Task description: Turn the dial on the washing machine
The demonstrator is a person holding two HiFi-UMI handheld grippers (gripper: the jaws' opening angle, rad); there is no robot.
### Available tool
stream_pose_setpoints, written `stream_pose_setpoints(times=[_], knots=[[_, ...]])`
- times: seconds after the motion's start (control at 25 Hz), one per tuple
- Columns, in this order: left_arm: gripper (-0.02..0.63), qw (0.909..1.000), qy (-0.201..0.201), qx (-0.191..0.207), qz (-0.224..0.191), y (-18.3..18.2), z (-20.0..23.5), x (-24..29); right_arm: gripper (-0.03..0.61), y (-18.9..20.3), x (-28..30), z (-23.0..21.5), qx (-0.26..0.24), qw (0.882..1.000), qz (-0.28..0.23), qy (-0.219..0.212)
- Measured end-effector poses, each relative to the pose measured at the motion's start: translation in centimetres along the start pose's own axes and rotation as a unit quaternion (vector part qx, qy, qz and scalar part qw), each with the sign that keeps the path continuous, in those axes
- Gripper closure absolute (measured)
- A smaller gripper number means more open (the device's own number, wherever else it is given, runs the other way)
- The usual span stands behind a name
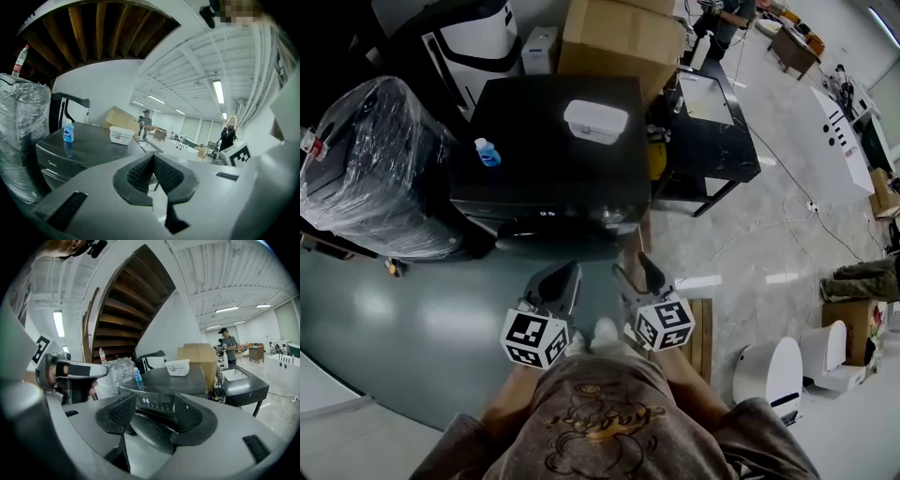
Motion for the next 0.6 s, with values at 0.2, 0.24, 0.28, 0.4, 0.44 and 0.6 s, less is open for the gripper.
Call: stream_pose_setpoints(times=[0.2,0.24,0.28,0.4,0.44,0.6], knots=[[0.617,1.0000,-0.004,-0.003,0.005,0.0,0.7,0.6,0.340,0.5,3.3,-1.3,0.010,1.000,0.028,0.006],[0.617,1.0000,-0.005,-0.003,0.006,0.0,0.8,0.7,0.337,0.5,4.0,-1.7,0.015,0.999,0.033,0.007],[0.617,0.9999,-0.005,-0.004,0.008,0.0,0.9,0.9,0.337,0.7,4.7,-2.0,0.019,0.999,0.039,0.010],[0.617,0.9999,-0.006,-0.006,0.013,0.1,1.2,1.3,0.337,1.3,7.1,-3.2,0.025,0.997,0.063,0.022],[0.617,0.9999,-0.006,-0.006,0.015,0.2,1.3,1.4,0.337,1.6,7.9,-3.6,0.026,0.997,0.071,0.029],[0.617,0.9997,-0.002,-0.004,0.024,0.7,1.3,2.0,0.337,2.8,10.8,-5.7,0.031,0.992,0.103,0.064]])
Point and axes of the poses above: the fingertips, and each gripper's own axes: x forward along the fingers, z to its left, y out of its underside, the point moved 6 cm from there along -x, backward along the fingers, and after that the axes turned 14 degrees about z, right-handed, at the moved point
